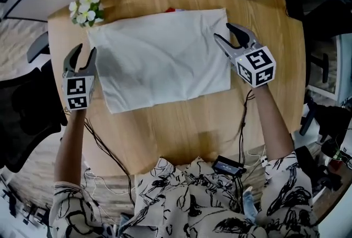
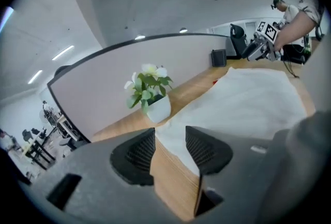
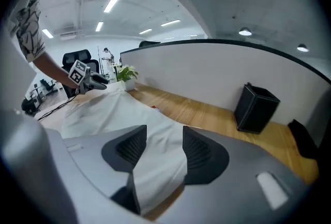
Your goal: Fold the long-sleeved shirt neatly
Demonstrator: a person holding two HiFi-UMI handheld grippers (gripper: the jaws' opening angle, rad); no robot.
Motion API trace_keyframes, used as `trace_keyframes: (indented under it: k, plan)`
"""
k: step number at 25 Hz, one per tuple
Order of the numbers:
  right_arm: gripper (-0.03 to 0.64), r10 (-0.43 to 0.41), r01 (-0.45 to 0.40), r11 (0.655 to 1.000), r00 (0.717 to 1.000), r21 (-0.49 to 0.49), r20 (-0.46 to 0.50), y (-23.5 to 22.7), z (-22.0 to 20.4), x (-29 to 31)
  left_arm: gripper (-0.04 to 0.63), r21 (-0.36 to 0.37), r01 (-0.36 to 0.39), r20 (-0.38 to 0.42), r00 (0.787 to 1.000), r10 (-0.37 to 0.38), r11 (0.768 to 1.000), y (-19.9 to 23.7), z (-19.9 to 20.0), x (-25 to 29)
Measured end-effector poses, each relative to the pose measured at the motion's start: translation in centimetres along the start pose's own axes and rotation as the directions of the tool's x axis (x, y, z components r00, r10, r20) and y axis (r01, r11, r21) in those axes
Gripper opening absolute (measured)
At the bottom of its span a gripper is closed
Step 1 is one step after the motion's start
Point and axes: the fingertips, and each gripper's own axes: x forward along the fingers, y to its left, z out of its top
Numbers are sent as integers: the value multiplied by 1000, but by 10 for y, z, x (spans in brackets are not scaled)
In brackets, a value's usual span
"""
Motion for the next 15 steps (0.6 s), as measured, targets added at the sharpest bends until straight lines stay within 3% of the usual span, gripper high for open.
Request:
trace_keyframes:
  k: [6,9,15]
  plan:
    - [238,-15,18,998,999,56,-50,32,-65,-80,193,-34,37,78,996,-35,999,-58,-21,-94]
    - [238,0,6,998,997,63,-81,51,-94,-102,193,-52,74,59,996,-71,996,-90,-42,-121]
    - [253,2,14,991,993,137,-119,72,-141,-129,193,-164,126,-25,991,-131,978,-138,-92,-150]
